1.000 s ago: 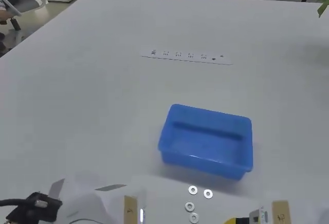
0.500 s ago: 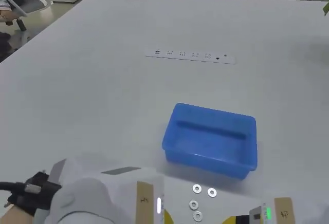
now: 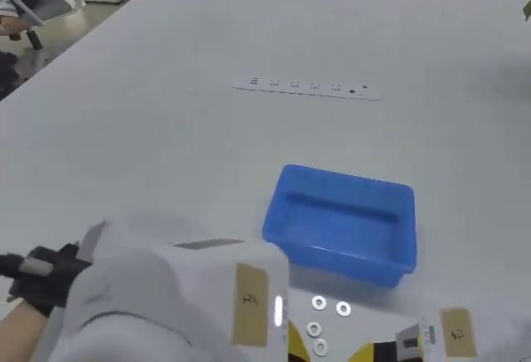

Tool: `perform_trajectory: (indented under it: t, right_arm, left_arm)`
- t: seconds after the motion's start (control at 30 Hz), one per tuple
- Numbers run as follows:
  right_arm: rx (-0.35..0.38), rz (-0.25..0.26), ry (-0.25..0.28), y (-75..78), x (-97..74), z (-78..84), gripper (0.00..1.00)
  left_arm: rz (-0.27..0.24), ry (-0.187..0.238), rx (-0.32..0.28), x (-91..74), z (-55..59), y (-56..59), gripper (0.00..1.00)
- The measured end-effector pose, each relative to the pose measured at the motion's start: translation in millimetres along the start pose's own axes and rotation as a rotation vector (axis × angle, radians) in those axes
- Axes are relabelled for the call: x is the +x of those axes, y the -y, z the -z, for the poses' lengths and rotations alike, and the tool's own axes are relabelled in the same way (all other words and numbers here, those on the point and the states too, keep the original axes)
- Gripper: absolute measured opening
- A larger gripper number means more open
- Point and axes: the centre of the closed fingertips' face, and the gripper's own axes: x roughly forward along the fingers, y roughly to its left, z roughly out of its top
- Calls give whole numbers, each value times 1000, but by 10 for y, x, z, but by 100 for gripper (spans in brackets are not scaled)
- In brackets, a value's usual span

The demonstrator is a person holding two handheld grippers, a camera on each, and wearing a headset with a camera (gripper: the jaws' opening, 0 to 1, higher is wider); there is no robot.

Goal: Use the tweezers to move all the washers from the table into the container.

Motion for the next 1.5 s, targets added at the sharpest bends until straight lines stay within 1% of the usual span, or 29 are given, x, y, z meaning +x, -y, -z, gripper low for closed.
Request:
perform_trajectory:
  t: [0.2,0.3,0.43,0.57,0.67,0.7,0.73,0.83,0.97,1.03,1.2,1.27,1.33,1.4,1.5]
  right_arm:
    - [-28,-14,24,25,101,-149,6]
    - [-13,-29,50,37,155,-229,6]
    - [9,-33,81,74,202,-310,7]
    - [14,-39,100,96,243,-375,7]
    - [22,-53,115,105,270,-424,7]
    - [23,-54,117,110,276,-433,6]
    - [22,-57,117,112,285,-436,6]
    - [25,-69,115,104,307,-430,6]
    - [31,-72,116,107,305,-421,6]
    - [48,-76,119,107,302,-418,6]
    - [45,-75,118,82,297,-409,7]
    - [51,-81,120,68,304,-403,6]
    - [53,-84,117,63,315,-392,6]
    - [52,-85,112,60,320,-382,6]
    - [47,-84,105,49,323,-381,7]
  left_arm:
    - [-7,-8,2,-95,4,-47,0]
    - [-9,-14,5,-123,9,-63,0]
    - [-17,-22,11,-172,14,-105,0]
    - [-27,-35,-7,-213,39,-169,0]
    - [-34,-46,-12,-236,55,-202,0]
    - [-32,-45,-26,-240,58,-217,0]
    - [-30,-44,-34,-238,62,-224,0]
    - [-26,-57,-37,-228,87,-239,0]
    - [-16,-50,-50,-218,71,-262,0]
    - [-8,-57,-52,-213,68,-267,0]
    - [14,-74,-59,-208,68,-267,0]
    - [31,-80,-64,-203,73,-257,0]
    - [37,-89,-66,-189,85,-253,0]
    - [44,-80,-72,-177,71,-239,0]
    - [55,-89,-70,-169,81,-198,0]
